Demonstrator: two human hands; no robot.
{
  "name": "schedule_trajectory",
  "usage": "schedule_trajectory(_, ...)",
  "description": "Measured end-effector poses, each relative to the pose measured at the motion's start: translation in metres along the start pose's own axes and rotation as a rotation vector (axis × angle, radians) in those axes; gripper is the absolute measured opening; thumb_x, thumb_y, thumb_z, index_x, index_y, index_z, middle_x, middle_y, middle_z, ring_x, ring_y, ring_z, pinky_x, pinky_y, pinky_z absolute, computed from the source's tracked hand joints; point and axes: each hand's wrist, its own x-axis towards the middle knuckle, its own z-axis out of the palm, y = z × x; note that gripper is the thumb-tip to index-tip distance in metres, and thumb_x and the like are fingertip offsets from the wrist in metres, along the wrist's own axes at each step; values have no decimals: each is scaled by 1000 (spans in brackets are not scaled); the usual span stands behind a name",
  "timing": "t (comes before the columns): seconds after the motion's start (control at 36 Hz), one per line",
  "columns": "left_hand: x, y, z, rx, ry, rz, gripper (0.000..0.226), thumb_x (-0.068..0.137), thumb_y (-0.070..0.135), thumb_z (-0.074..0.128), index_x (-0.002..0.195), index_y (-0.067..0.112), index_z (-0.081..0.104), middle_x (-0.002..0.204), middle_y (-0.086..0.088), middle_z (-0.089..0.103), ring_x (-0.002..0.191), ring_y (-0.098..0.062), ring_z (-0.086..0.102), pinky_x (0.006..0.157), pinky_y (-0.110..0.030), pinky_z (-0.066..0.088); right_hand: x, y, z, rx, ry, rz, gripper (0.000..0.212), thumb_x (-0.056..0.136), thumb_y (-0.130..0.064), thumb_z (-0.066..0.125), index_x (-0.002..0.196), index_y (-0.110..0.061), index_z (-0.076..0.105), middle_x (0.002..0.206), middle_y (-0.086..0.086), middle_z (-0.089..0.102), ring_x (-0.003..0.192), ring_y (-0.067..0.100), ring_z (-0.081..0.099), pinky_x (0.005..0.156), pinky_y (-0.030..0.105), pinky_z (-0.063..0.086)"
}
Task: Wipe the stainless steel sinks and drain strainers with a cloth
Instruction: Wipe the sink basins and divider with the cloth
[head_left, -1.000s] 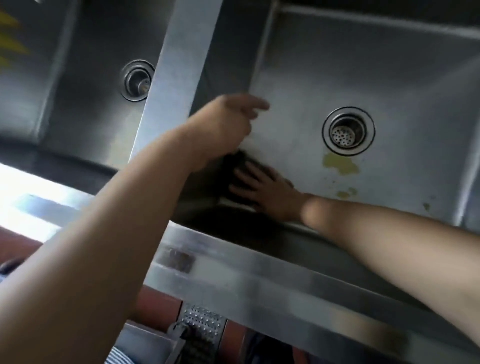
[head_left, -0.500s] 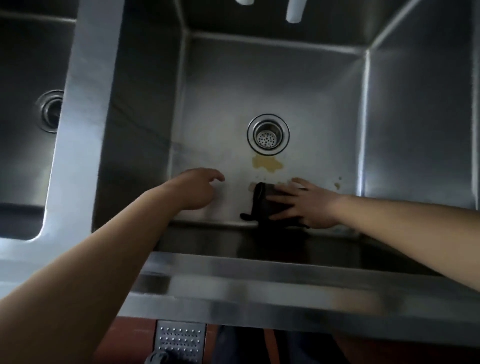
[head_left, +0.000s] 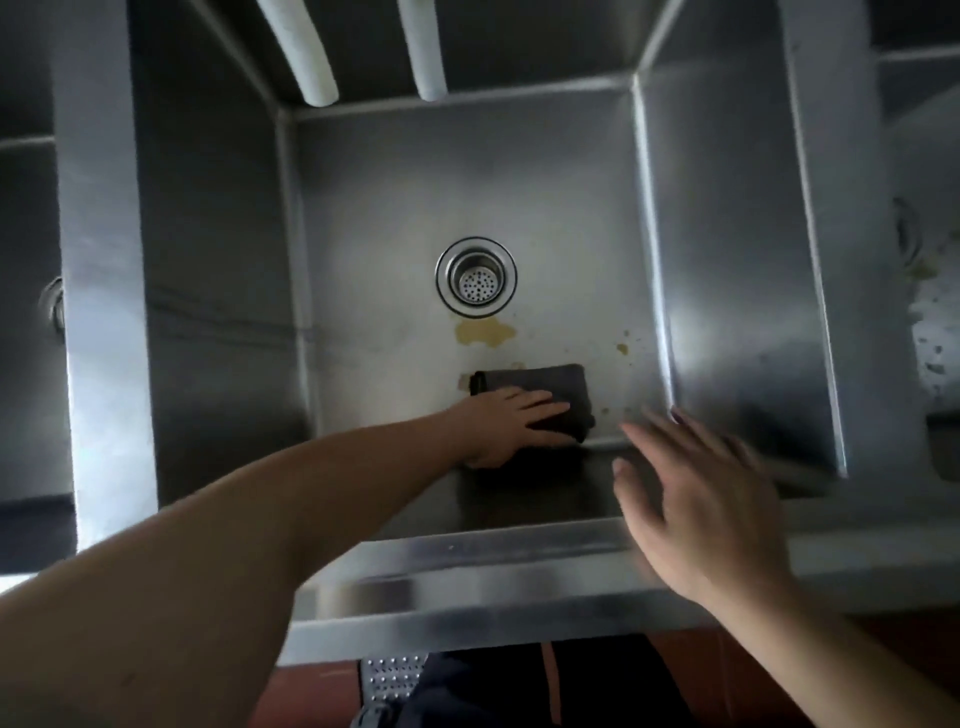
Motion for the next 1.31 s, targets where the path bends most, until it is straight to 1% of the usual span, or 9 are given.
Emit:
schedule_trajectory(0.22, -5, -30, 36, 65, 163, -104, 52, 104, 44, 24, 155, 43, 11, 166, 6, 2, 153, -18, -1, 122, -39, -2, 7, -3, -3, -30, -88, 43, 63, 90, -57, 28, 134, -25, 60, 149, 2, 51, 137, 25, 47, 108, 49, 41)
schedule_trajectory(0.36, -24, -82, 24, 16, 366, -590, 55, 101, 45, 20, 155, 40, 15, 165, -2, 14, 152, -24, 16, 120, -43, 15, 7, -5, -4, 8, -29, 52, 58, 87, -48, 38, 124, -15, 67, 134, 7, 63, 125, 28, 58, 100, 48, 47)
schedule_trajectory(0.44, -28, -102, 18, -74, 364, -768, 58, 99, 46, 17, 156, 39, 14, 166, -2, 11, 152, -23, 11, 121, -44, 11, 7, -5, -1, 9, 5, 52, 56, 86, -45, 41, 122, -13, 68, 131, 8, 66, 120, 28, 62, 98, 46, 49)
schedule_trajectory(0.69, -56, -97, 43, -214, 358, -919, 58, 102, 45, 21, 157, 34, 8, 166, -7, 1, 153, -29, 4, 122, -52, 9, 6, -5, 0, 36, 28, 75, 54, 82, -40, 47, 121, -10, 69, 124, 8, 69, 110, 29, 66, 92, 44, 52)
schedule_trajectory(0.81, -66, -116, 44, -404, 356, -1129, 61, 102, 45, 27, 155, 42, -4, 166, -1, -10, 153, -23, -6, 122, -50, 1, 6, -4, 2, 38, 39, 69, 54, 82, -39, 46, 120, -9, 70, 121, 9, 70, 111, 30, 65, 93, 46, 52)
schedule_trajectory(0.94, -26, -146, -4, -759, 444, -1394, 81, 93, 41, 44, 155, 39, -8, 163, -5, -21, 150, -30, -18, 118, -53, -10, 6, -3, 6, 39, 68, 51, 56, 83, -38, 43, 124, -8, 68, 128, 12, 66, 123, 33, 60, 98, 51, 49)
schedule_trajectory(1.03, -9, -163, -25, -879, 470, -1429, 88, 88, 50, 49, 155, 39, -6, 163, -6, -21, 150, -31, -20, 118, -55, -11, 6, -4, 5, 40, 65, 43, 56, 82, -37, 43, 125, -8, 67, 130, 13, 65, 126, 34, 57, 100, 52, 47)
schedule_trajectory(1.11, -8, -162, -21, -780, 390, -1341, 95, 85, 64, 48, 155, 38, -11, 163, -5, -24, 150, -30, -20, 118, -55, -11, 7, -4, 6, 38, 65, 45, 56, 82, -37, 44, 125, -8, 67, 129, 12, 66, 125, 34, 58, 99, 52, 48)
schedule_trajectory(1.31, -35, -65, 30, -552, 200, -1032, 97, 83, 76, 43, 153, 41, -14, 161, 2, -29, 150, -26, -18, 120, -51, -3, 6, -5, 3, 41, 63, 60, 58, 81, -39, 42, 123, -8, 68, 122, 10, 70, 119, 32, 62, 95, 47, 51)
